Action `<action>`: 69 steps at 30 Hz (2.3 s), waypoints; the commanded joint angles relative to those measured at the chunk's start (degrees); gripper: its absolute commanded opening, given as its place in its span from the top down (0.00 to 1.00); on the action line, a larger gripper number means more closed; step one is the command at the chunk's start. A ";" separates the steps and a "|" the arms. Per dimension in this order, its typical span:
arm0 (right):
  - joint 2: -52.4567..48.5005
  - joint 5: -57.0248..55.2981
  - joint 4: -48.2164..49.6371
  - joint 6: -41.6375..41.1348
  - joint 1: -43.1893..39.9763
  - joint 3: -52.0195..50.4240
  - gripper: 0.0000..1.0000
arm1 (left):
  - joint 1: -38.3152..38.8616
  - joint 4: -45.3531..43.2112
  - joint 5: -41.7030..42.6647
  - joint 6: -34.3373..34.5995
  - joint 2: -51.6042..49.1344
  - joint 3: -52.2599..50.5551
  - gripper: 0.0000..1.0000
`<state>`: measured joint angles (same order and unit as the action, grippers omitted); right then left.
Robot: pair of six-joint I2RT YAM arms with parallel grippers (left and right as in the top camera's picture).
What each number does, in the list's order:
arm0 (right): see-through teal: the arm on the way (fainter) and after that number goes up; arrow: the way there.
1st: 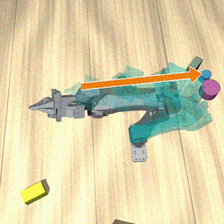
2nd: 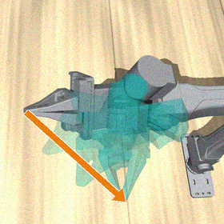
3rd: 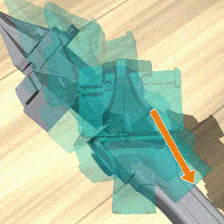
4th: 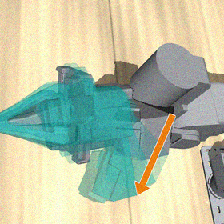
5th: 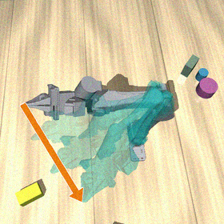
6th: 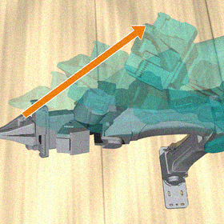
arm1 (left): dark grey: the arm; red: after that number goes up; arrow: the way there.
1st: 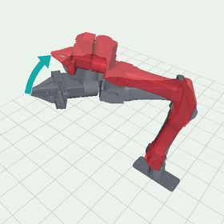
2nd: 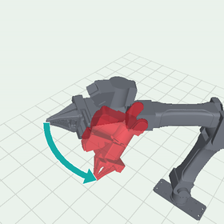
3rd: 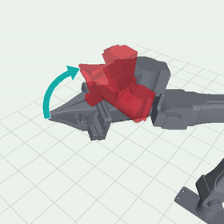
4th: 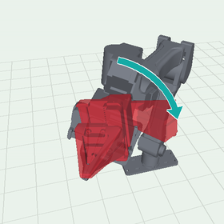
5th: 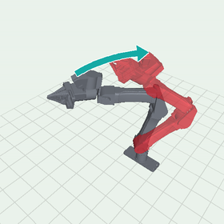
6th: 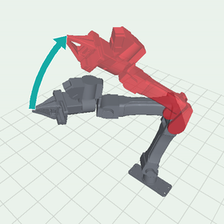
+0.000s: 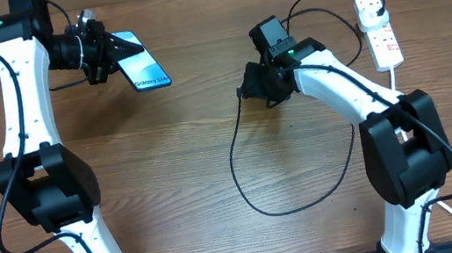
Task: Plug charger to phone and switch on socket
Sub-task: 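Move the right gripper over the black USB-C cable end, then lower the right gripper and close it on the cable connector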
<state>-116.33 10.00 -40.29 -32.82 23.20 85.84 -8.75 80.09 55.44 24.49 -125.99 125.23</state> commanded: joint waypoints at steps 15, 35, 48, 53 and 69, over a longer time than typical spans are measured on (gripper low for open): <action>-6.10 -9.27 6.34 5.29 3.48 1.49 0.65 | -0.15 -0.66 -4.63 1.70 0.48 0.00 0.96; -9.46 -7.85 8.98 5.38 4.61 1.49 0.76 | 0.24 -0.68 -4.87 1.70 0.48 0.00 0.96; -10.69 -8.98 6.34 -0.35 4.81 1.49 0.94 | 0.55 -0.70 -4.90 1.70 0.48 0.00 0.96; -10.67 -8.81 6.27 -1.75 4.70 1.51 0.96 | 0.55 -0.68 -4.90 1.70 0.48 0.00 0.96; -0.72 -9.75 -0.42 2.16 4.55 1.55 0.96 | 0.55 -1.03 -4.85 1.75 0.48 0.00 0.96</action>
<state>-119.26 4.03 -39.22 -30.37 26.52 87.44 -8.60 79.44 49.19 25.56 -125.99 125.19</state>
